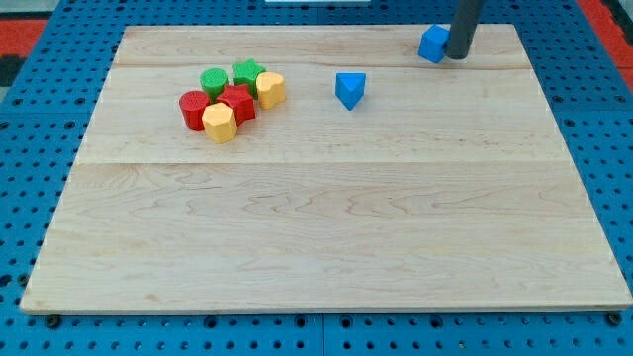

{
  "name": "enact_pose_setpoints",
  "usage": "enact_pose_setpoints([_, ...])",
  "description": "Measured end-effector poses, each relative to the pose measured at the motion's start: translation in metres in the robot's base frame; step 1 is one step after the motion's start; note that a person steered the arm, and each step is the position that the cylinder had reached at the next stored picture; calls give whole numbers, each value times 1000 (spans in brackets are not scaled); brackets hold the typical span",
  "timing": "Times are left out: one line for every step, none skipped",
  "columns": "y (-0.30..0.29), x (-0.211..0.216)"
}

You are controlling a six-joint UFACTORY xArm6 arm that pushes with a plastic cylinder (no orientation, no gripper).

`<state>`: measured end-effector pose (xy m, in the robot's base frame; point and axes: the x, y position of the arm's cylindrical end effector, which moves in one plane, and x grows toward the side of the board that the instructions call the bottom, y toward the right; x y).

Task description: Move the blue triangle diagonally to the blue cube

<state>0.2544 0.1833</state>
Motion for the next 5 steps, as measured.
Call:
enact_pose_setpoints([-5,52])
enact_pose_setpoints([-15,85])
enact_pose_setpoints([-47,95])
enact_pose_setpoints([-70,116])
enact_pose_setpoints([-132,108])
